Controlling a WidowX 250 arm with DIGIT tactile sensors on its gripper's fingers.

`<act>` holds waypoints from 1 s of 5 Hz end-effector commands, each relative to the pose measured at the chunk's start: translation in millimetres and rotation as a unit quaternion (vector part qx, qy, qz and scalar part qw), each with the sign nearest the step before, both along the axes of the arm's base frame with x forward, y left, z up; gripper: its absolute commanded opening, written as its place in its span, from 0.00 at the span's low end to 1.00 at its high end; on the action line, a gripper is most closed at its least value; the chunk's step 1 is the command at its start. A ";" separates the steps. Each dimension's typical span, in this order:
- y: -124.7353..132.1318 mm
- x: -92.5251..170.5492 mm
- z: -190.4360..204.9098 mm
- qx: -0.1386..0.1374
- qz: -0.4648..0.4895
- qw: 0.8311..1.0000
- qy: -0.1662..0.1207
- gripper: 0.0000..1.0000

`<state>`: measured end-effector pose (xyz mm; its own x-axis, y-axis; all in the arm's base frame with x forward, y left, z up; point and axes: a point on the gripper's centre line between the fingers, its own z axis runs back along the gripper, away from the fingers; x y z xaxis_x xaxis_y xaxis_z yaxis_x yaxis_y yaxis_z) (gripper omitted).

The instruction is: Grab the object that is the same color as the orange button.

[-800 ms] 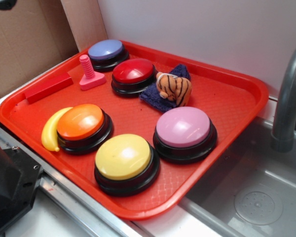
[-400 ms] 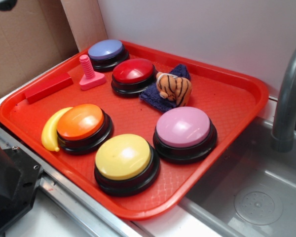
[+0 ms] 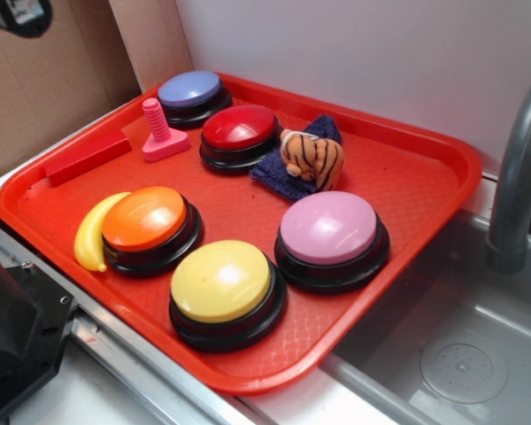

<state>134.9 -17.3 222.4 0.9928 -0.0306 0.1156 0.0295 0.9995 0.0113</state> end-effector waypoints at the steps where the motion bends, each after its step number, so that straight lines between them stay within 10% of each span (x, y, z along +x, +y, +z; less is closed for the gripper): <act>1: -9.3 47.6 -14.1 0.030 -0.066 0.997 -0.042 1.00; 5: -36.2 107.8 -72.2 0.022 -0.113 0.991 -0.065 1.00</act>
<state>236.4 -48.9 133.4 0.9524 -0.2498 0.1746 0.2414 0.9680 0.0683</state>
